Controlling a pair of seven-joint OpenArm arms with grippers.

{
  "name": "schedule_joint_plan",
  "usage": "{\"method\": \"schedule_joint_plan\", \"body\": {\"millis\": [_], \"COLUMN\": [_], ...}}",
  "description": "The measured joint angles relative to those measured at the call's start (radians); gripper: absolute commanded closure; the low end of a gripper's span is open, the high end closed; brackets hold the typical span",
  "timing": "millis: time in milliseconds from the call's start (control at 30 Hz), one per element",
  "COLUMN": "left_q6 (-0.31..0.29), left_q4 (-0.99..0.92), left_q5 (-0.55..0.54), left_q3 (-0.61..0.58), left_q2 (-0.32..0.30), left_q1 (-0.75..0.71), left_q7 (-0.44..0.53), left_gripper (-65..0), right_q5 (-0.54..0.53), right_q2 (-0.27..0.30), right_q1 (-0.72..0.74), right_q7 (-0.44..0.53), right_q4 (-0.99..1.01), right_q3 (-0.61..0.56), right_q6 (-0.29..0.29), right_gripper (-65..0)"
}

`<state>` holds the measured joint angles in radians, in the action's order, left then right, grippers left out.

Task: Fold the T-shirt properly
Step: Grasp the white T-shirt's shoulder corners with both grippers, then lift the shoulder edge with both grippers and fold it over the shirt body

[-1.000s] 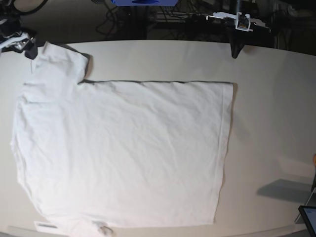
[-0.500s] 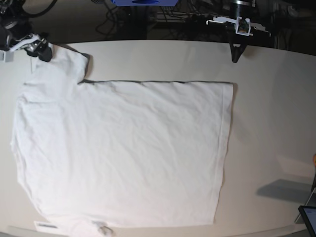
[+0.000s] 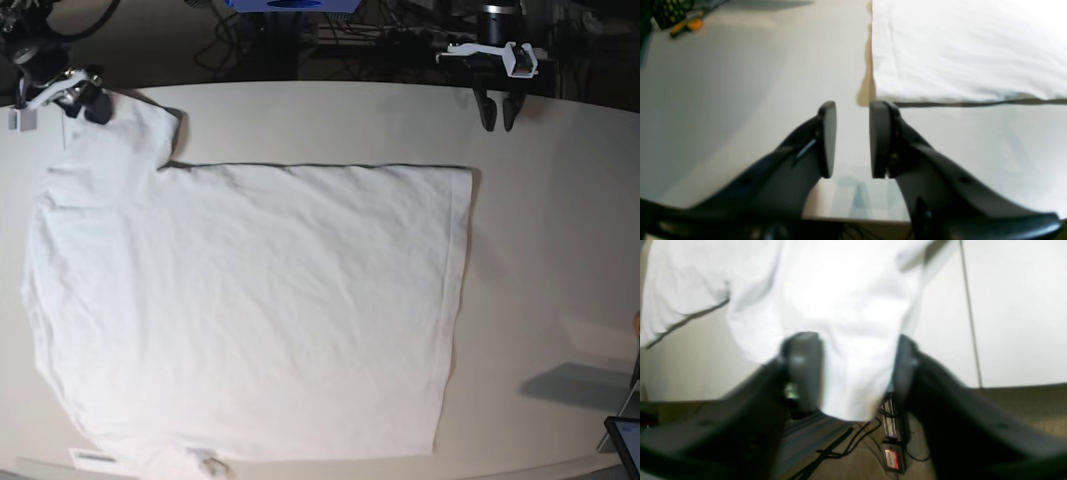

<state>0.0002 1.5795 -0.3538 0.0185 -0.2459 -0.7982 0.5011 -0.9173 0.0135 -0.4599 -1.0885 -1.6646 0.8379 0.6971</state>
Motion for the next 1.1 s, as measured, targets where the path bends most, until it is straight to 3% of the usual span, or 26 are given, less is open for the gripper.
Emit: {"method": "schedule_joint_plan", "body": {"millis": [67, 133, 300, 433, 600, 733, 900, 1100], "left_q6": [0.003, 0.003, 0.0, -0.004, -0.056, -0.096, -0.087, -0.106], "left_q4": [-0.001, -0.001, 0.005, 0.006, 0.008, 0.008, 0.005, -0.009], "left_q5": [-0.017, -0.017, -0.015, -0.208, -0.449, -0.503, -0.53, -0.683], "left_q3": [-0.02, -0.041, -0.085, -0.126, -0.129, -0.137, -0.133, -0.12], "left_q2": [-0.026, -0.028, -0.026, -0.027, -0.081, -0.071, -0.069, -0.065], "left_q1": [0.012, 0.038, 0.077, 0.113, 0.104, 0.109, 0.128, 0.193], "left_q7": [-0.055, -0.091, -0.204, -0.223, -0.223, -0.222, -0.225, -0.356], "left_gripper": [-18.1, -18.1, -18.3, -18.5, -26.2, -26.5, -26.5, -26.4], "right_q5": [0.009, 0.011, 0.014, 0.011, 0.011, 0.011, 0.01, 0.007], "right_q2": [-0.001, 0.003, 0.017, 0.016, 0.017, 0.029, 0.042, 0.042], "right_q1": [0.004, 0.005, 0.006, 0.006, 0.006, 0.005, 0.005, 0.006], "right_q7": [-0.013, -0.021, -0.029, -0.04, -0.04, -0.042, -0.035, -0.032], "right_q4": [0.002, 0.004, 0.005, 0.005, 0.005, 0.005, 0.005, 0.005], "right_q3": [-0.001, -0.003, -0.003, -0.003, -0.003, -0.014, -0.087, -0.105], "right_q6": [-0.002, -0.002, -0.002, -0.002, -0.002, -0.002, -0.002, -0.002], "right_gripper": [-7.7, 0.0, -0.1, -0.1, -0.1, -0.1, -0.1, 0.0]}}
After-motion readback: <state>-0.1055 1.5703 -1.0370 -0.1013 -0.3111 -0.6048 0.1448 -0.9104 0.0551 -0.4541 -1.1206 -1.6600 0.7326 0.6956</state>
